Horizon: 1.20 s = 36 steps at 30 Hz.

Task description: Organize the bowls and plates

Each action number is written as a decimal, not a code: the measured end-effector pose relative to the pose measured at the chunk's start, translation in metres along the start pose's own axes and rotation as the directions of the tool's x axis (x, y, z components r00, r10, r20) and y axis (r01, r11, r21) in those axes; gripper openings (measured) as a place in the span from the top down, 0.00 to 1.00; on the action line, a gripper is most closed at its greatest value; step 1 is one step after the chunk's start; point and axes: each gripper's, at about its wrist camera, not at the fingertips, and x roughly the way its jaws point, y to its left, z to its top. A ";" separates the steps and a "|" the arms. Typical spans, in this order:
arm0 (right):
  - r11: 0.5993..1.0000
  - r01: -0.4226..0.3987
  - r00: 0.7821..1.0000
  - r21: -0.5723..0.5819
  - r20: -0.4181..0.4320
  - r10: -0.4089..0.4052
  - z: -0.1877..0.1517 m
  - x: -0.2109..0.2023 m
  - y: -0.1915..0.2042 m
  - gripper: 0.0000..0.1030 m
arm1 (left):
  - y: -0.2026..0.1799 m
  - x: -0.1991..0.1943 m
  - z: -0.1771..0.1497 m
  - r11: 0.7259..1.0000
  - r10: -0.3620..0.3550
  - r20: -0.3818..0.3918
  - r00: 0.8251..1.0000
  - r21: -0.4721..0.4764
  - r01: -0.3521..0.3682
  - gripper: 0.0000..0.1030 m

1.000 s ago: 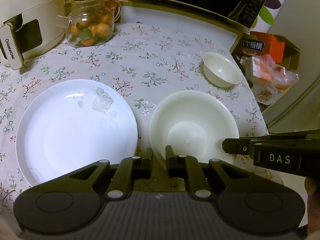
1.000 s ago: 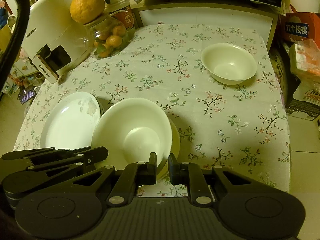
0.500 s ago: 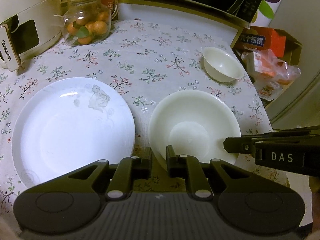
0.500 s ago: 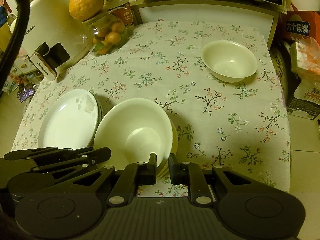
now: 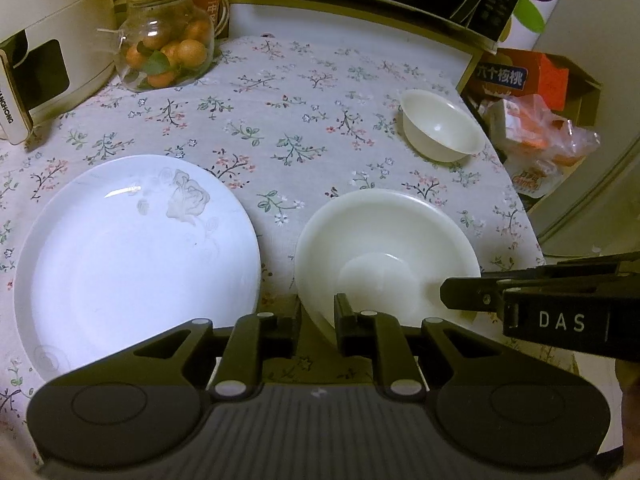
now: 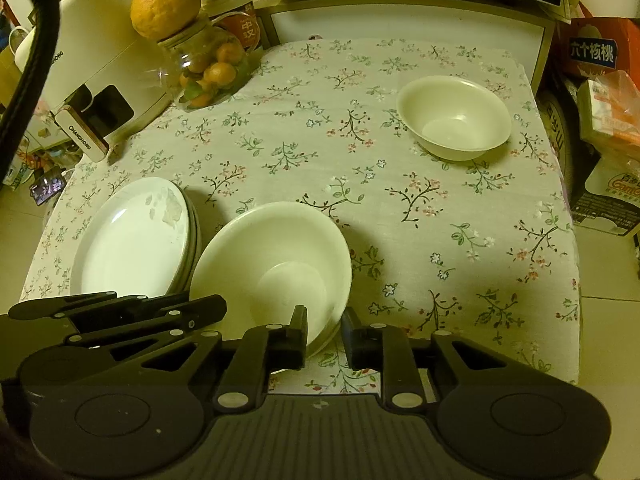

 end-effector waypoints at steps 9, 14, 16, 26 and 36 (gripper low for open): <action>1.000 0.005 1.000 0.009 0.005 -0.005 0.000 0.000 -0.001 0.80 | -0.001 -0.001 0.001 1.000 -0.002 0.000 1.000 0.003 0.002 0.79; 1.000 0.007 1.000 0.014 0.010 -0.007 0.001 -0.002 -0.002 0.79 | 0.002 -0.005 0.002 1.000 -0.007 0.000 1.000 0.002 0.007 0.74; 1.000 0.004 1.000 0.021 0.017 -0.005 0.002 -0.003 -0.003 0.79 | 0.004 -0.006 0.003 1.000 -0.007 0.004 1.000 -0.001 0.007 0.74; 0.999 0.007 0.999 0.037 0.036 -0.008 0.006 -0.006 -0.008 0.76 | 0.006 -0.012 0.009 1.000 -0.008 0.026 1.000 -0.006 0.008 0.71; 0.999 0.018 0.999 0.038 0.047 -0.020 0.010 -0.006 -0.011 0.76 | 0.002 -0.011 0.021 1.000 0.015 0.055 0.998 0.017 -0.016 0.71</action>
